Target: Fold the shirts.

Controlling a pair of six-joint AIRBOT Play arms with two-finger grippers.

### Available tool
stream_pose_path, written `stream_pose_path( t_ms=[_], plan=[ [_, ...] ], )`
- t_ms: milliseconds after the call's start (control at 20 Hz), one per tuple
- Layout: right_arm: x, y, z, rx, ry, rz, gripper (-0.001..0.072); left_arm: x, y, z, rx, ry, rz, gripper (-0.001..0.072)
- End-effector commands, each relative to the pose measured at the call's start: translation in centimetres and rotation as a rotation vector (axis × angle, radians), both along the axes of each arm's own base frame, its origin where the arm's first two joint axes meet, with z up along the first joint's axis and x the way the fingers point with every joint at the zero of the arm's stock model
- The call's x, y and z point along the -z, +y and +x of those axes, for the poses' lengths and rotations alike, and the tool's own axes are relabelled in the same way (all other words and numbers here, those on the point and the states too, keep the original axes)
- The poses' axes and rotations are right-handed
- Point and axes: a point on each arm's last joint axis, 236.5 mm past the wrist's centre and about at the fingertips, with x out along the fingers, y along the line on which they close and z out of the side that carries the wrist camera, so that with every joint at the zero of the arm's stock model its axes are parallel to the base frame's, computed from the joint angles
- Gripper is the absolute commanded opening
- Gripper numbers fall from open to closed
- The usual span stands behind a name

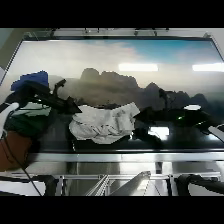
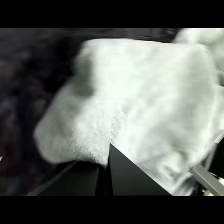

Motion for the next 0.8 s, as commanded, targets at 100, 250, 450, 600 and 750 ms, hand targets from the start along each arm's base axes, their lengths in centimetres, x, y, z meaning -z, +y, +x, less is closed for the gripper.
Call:
stream_pose_path(
  t_ms=[100, 250, 450, 600, 750],
  plan=[
    [-23.9, -2.9, 0.0, -0.016, -0.647, 0.29, 0.0012, -21.9, -1.5, -3.6, 0.079, -0.464, -0.405, 0.0024],
    [-38.4, -5.4, -6.0, 0.075, -1.158, 0.257, 0.0012, -33.3, -1.1, -8.8, 0.101, -0.883, -0.309, 0.0025],
    [-45.9, -7.4, -11.6, 0.337, -1.531, -0.081, 0.0011, -46.9, -0.5, -14.3, -0.108, -1.482, 0.027, 0.0027],
    [-46.4, -8.2, -12.3, 0.426, -1.572, -0.202, 0.0011, -50.0, -0.5, -16.5, -0.184, -1.633, 0.204, 0.0027],
    [-44.7, -10.3, -7.8, 0.449, -1.463, -0.198, 0.0011, -46.8, 2.8, -13.1, -0.299, -1.457, 0.137, 0.0027]
  ],
)
